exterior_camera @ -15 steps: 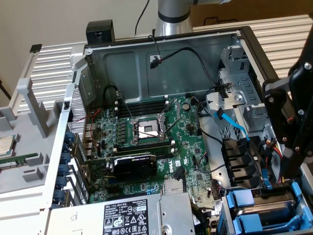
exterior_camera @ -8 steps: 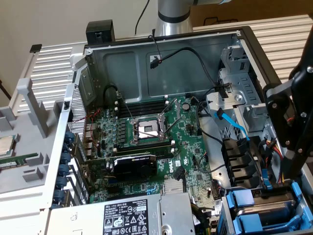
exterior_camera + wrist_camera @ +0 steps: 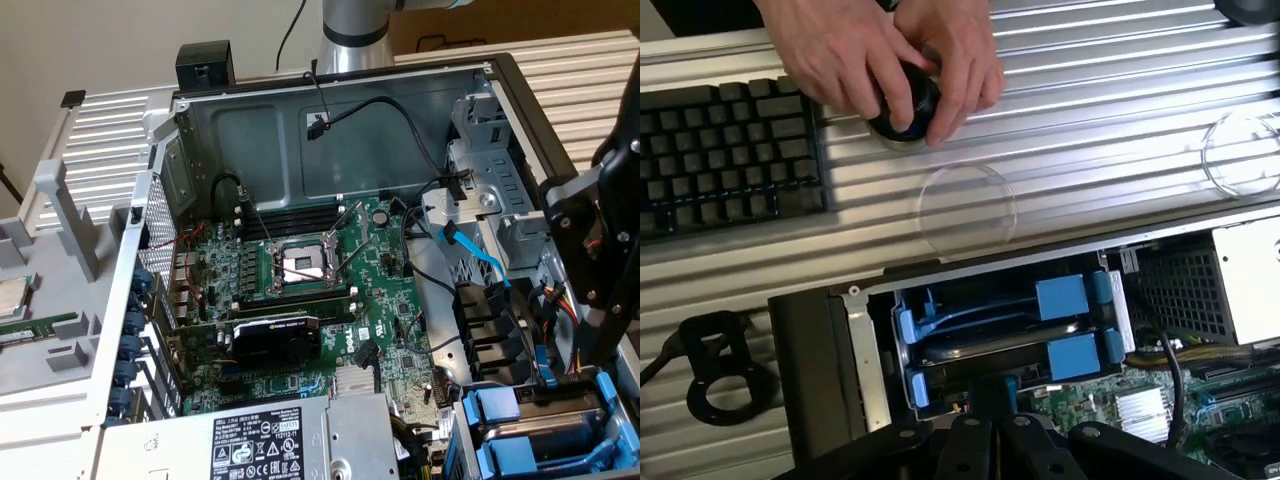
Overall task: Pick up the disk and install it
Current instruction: 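Insert the second disk wire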
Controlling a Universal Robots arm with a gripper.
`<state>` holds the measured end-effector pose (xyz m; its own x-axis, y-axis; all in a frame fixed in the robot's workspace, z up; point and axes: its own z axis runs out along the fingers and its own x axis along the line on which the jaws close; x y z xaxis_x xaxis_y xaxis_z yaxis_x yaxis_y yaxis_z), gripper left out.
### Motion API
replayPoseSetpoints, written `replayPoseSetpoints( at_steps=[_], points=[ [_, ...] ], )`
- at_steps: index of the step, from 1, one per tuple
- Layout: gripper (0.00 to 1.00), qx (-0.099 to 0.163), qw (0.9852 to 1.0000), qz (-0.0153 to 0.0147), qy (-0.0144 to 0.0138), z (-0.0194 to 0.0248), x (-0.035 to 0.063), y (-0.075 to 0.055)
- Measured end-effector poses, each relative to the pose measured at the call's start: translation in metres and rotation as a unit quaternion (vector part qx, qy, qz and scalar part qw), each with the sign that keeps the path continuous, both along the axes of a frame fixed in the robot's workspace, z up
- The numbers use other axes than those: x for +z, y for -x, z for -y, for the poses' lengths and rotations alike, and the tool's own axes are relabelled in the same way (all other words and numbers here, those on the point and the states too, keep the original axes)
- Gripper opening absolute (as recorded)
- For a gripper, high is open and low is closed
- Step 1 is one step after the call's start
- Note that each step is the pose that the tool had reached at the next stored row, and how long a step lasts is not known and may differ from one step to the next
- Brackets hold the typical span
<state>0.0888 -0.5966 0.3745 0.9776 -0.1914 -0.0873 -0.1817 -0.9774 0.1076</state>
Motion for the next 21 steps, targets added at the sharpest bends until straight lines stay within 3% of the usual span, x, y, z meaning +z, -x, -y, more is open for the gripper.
replayPoseSetpoints(
  at_steps=[5,18,21],
  points=[
    [0.11,0.035,0.9994,-0.0001,0.0,0.0001,0.0,0.0],
    [0.11,0.035,0.9994,0.0,0.0,0.0001,0.0,0.0005],
    [0.11,0.036,0.9993,0.0012,-0.0002,-0.0001,-0.0002,0.0033]
  ],
)
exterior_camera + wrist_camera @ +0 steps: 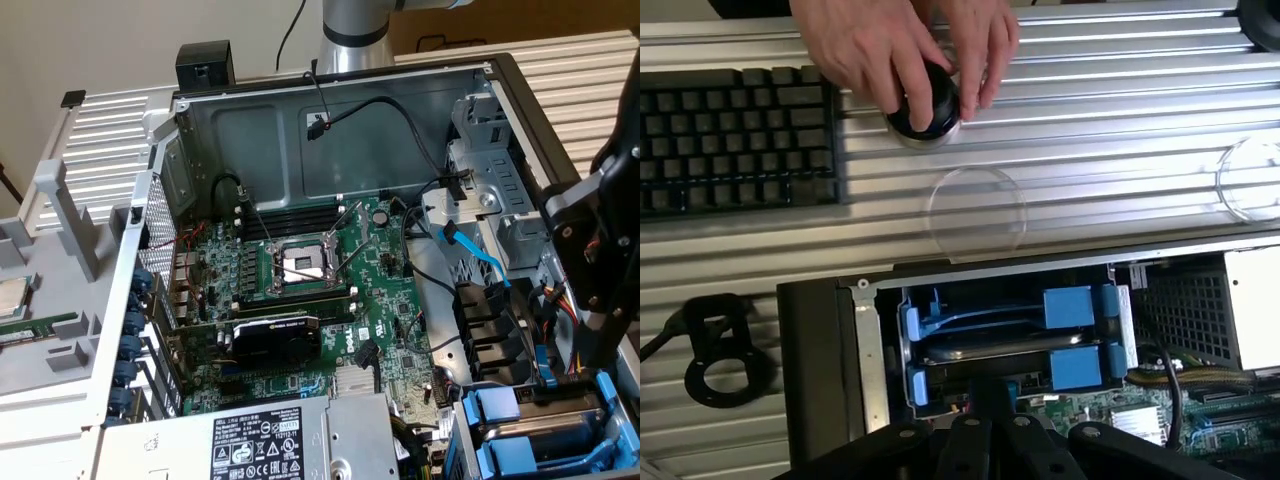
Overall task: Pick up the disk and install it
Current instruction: 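Insert the second disk wire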
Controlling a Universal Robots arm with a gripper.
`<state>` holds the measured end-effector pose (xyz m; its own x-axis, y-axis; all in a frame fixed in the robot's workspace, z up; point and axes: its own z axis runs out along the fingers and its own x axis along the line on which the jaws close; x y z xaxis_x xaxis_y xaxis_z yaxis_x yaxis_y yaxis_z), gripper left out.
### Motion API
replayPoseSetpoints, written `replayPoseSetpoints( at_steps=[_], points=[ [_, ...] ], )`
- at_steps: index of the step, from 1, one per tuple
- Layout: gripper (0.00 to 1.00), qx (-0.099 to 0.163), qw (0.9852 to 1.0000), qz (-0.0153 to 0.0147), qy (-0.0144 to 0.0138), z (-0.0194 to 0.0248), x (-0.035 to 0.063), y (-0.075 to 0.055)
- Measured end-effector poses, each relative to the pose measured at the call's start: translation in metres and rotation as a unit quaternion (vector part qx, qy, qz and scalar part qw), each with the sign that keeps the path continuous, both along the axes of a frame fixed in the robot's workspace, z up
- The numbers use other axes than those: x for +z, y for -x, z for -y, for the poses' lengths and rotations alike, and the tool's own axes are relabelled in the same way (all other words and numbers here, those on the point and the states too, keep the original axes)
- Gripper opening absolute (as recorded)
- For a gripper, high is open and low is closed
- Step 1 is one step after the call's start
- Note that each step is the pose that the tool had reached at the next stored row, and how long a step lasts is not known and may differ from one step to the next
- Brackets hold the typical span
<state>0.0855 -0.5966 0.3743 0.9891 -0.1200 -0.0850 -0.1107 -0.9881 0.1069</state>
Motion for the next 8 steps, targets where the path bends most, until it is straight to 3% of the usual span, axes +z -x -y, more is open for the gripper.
replayPoseSetpoints(
  at_steps=[2,4,8],
  points=[
    [0.11,0.003,1.0,0.0021,-0.0008,0.0001,-0.0003,0.0018],
    [0.11,0.006,1.0,0.0044,-0.0035,0.0001,-0.0004,0.0034],
    [0.11,0.011,0.9998,0.0048,-0.0138,0.0002,-0.0011,0.0098]
  ],
)
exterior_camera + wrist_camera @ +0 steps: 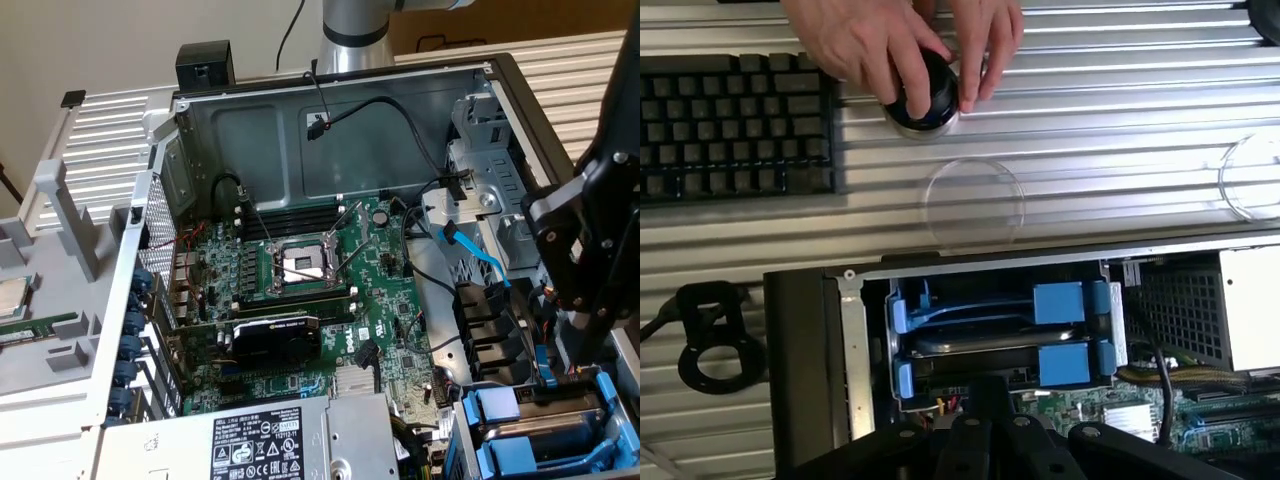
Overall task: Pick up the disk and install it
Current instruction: 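Insert the second disk wire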
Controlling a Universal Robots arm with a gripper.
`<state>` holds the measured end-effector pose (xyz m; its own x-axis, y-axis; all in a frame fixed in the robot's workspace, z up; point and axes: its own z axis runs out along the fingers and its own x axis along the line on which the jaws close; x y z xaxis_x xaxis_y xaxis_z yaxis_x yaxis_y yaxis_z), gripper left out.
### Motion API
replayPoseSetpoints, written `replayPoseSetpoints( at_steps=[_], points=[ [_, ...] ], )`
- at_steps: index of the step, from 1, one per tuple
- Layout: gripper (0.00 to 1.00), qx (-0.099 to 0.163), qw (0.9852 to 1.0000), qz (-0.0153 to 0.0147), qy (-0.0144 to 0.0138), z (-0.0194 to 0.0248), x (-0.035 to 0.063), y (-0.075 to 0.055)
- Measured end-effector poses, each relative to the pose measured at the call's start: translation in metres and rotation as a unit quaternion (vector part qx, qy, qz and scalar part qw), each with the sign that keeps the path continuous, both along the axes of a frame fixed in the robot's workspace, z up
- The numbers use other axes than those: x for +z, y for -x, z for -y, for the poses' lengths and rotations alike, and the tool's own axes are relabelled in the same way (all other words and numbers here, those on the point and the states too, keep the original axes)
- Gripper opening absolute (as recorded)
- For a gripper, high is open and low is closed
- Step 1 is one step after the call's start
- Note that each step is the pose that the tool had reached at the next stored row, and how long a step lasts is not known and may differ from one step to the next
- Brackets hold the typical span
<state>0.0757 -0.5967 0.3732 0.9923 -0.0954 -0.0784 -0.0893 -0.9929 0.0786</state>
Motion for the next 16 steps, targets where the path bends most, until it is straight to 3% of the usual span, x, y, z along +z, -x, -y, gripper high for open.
replayPoseSetpoints(
  at_steps=[3,16],
  points=[
    [0.11,0.002,1.0,0.0003,-0.0019,0.0004,-0.0003,0.0041],
    [0.11,0.006,1.0,0.0004,-0.0021,0.0,-0.0018,0.0055]
  ],
)
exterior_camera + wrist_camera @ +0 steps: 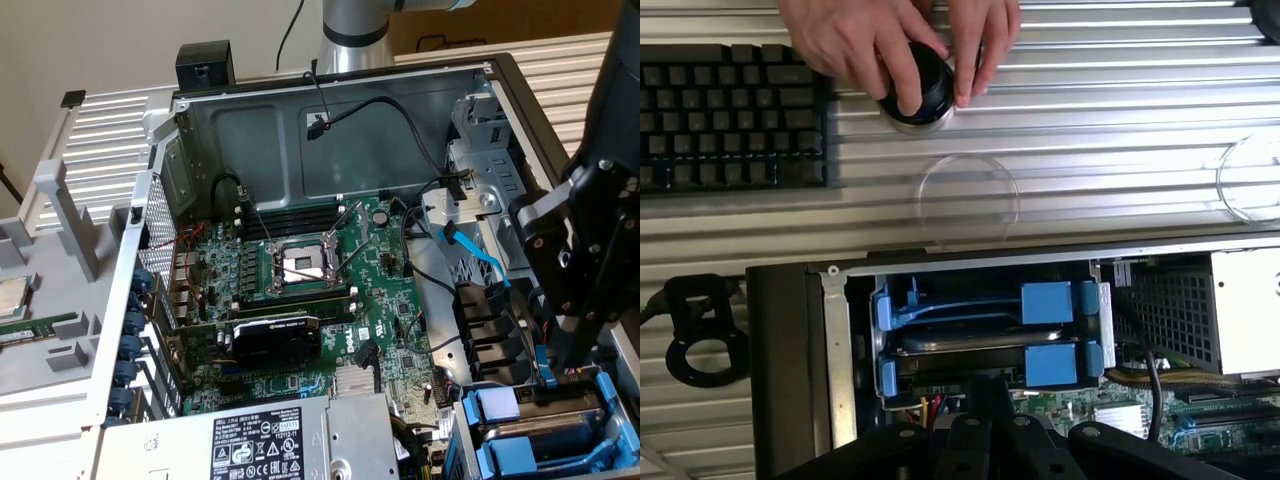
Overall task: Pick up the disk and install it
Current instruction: 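Insert the second disk wire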
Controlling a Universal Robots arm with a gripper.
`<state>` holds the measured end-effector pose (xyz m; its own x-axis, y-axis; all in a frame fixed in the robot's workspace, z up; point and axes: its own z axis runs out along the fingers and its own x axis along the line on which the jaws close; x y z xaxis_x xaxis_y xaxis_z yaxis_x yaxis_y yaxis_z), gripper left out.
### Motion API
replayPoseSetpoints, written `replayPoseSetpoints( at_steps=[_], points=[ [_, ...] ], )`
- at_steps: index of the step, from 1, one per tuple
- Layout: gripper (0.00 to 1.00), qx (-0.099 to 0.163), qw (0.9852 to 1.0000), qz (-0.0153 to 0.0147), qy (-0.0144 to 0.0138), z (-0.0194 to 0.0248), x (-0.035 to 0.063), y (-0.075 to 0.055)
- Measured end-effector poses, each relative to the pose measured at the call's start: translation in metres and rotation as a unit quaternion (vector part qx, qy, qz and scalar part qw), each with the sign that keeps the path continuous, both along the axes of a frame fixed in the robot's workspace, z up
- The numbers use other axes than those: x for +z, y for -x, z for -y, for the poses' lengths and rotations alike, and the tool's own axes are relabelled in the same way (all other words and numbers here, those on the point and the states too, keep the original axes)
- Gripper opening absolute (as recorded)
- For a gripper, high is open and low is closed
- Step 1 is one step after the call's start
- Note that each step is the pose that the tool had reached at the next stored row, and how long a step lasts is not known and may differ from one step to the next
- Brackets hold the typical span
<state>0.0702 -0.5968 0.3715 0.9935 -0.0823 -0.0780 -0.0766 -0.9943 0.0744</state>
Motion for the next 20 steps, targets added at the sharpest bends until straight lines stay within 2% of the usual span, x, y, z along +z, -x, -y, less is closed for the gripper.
replayPoseSetpoints(
  at_steps=[18,19,20],
  points=[
    [0.11,0.001,1.0,-0.0006,0.0002,-0.0004,0.0001,-0.0041],
    [0.11,0.001,1.0,-0.0006,-0.0003,-0.0003,0.0001,-0.0041],
    [0.11,0.001,1.0,-0.0007,-0.0033,0.0003,0.0001,-0.0041]
  ],
)
